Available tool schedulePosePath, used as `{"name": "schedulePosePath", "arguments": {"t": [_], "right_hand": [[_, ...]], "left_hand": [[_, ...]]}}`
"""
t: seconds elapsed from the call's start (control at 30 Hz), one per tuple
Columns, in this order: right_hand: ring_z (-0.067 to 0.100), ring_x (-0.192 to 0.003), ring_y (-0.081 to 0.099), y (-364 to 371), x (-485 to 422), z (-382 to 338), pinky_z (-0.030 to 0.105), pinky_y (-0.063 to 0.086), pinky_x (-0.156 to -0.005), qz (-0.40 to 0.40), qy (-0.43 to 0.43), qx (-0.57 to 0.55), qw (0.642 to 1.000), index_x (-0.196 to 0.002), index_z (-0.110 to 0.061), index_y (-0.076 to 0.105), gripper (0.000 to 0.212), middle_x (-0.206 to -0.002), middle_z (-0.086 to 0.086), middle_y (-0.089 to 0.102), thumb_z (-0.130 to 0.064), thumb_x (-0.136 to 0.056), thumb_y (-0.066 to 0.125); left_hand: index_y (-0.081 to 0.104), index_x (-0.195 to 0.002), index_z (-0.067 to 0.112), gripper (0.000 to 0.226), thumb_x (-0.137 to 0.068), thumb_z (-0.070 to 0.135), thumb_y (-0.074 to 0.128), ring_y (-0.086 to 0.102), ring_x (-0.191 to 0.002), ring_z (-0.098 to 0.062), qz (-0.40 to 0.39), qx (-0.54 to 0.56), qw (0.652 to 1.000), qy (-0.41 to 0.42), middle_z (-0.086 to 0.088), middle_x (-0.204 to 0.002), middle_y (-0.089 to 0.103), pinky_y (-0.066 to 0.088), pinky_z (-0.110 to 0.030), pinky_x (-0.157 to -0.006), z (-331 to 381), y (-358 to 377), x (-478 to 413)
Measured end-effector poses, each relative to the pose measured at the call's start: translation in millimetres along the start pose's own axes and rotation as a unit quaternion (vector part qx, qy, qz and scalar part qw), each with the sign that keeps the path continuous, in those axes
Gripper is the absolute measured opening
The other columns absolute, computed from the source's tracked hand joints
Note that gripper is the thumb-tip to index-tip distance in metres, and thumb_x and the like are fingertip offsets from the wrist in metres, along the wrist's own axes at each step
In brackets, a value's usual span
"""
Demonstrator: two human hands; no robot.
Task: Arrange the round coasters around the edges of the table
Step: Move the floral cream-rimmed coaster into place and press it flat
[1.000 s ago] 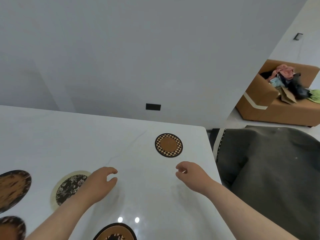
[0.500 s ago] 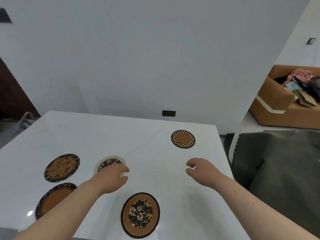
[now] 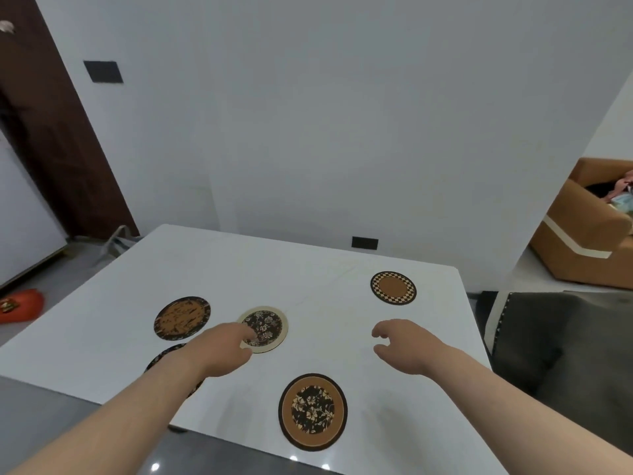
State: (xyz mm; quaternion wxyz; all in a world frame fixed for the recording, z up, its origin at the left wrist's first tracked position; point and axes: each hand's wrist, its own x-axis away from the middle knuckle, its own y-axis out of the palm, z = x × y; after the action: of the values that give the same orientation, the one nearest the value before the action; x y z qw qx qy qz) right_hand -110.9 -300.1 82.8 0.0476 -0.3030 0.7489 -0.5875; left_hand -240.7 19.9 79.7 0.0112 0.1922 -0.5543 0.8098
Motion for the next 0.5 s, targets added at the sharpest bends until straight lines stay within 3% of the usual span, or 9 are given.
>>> {"name": "schedulePosePath", "arguments": {"t": [0.2, 0.5], "right_hand": [[0.016, -0.125, 0.050, 4, -26, -23, 0.032, 0.042, -0.104, -0.008, -0.018, 0.005, 1.000, -0.132, -0.024, 0.052, 0.043, -0.137, -0.003, 0.054, -0.036, -0.091, 0.048], [0.017, -0.126, 0.049, 27, -99, -61, 0.032, 0.041, -0.106, -0.044, -0.007, -0.006, 0.999, -0.134, -0.024, 0.050, 0.044, -0.139, -0.002, 0.053, -0.037, -0.093, 0.047]], "left_hand": [[0.045, -0.139, 0.026, 0.046, -0.093, 0.031, 0.047, 0.039, -0.135, -0.012, 0.002, 0.003, 1.000, -0.008, 0.007, -0.148, 0.042, 0.034, -0.032, -0.112, -28, -7, -13], [0.045, -0.139, 0.026, 0.047, -0.094, 0.034, 0.048, 0.041, -0.133, -0.011, -0.039, 0.006, 0.999, -0.009, 0.009, -0.148, 0.042, 0.034, -0.030, -0.110, -89, -13, -78]]}}
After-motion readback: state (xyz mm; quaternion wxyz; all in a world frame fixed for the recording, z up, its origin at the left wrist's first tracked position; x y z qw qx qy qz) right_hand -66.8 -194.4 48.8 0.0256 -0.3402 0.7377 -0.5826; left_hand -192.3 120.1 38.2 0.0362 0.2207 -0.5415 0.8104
